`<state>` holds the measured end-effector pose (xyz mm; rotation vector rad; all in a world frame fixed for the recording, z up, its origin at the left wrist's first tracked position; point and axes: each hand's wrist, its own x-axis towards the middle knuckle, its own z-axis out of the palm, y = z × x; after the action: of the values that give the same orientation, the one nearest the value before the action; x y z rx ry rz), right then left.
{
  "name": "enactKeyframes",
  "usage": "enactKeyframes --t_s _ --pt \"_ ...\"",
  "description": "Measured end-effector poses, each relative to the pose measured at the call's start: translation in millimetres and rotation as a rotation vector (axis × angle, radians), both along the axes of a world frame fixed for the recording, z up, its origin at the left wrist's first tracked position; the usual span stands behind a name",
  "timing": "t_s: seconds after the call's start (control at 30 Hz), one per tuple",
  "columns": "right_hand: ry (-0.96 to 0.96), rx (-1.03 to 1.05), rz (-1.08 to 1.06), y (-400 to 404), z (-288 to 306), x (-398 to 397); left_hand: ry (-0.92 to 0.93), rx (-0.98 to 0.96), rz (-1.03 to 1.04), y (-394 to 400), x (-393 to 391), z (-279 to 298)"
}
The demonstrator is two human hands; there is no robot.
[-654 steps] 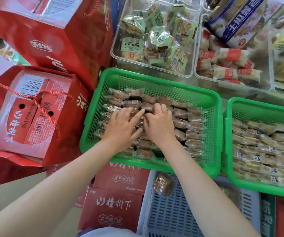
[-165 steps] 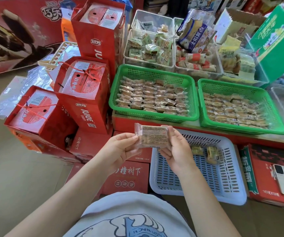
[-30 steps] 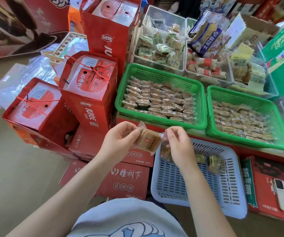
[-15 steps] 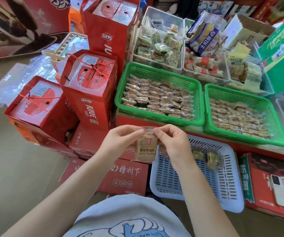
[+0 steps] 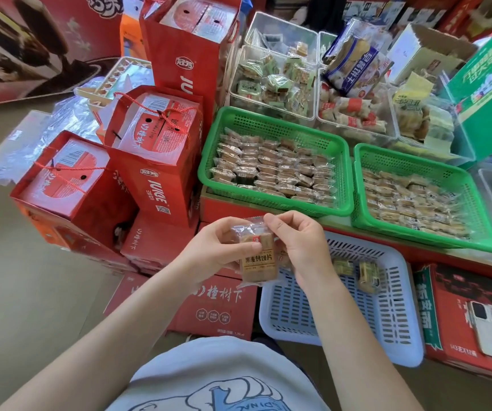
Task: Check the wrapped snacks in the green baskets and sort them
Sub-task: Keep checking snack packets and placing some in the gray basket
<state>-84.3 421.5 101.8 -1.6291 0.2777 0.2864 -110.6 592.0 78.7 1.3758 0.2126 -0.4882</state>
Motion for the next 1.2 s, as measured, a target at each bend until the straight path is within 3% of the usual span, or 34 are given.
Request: enactKeyframes --t_s 0.1,0.2,0.33,0.63,0.73,0.83,0.93,1.0,1.07,1.2 --pt "0.055 0.006 0.016 -4 -5 4 0.028 -0.102 0.111 2 4 0" --pt "0.073 -0.054 0.171 -13 -9 7 0.079 -0.287 0.277 7 10 -1" --pt "0.025 0.046 0.143 -15 -13 7 0.082 -0.336 0.274 7 14 -4" --pt "-0.007 -0.071 0.055 -15 -18 25 0.148 -0.436 0.273 2 23 -12" --pt "-0.016 -0.138 0.078 -15 -20 32 0.076 -0.241 0.223 1 33 -16" --pt "-0.008 -0.187 0.099 -17 -17 41 -0.266 0.325 0.095 6 45 -24" --pt "0.075 -0.093 0.039 -18 -16 56 -0.529 0.564 -0.193 4 57 -25" --pt "0.192 0.077 -0.027 -14 -19 67 -0.55 0.603 -0.202 -3 65 -30" --pt "0.287 0.168 -0.071 -12 -24 76 -0.481 0.523 -0.045 -6 73 -34" --pt "0.294 0.005 -0.006 -16 -40 105 -0.087 0.249 0.088 3 101 -42"
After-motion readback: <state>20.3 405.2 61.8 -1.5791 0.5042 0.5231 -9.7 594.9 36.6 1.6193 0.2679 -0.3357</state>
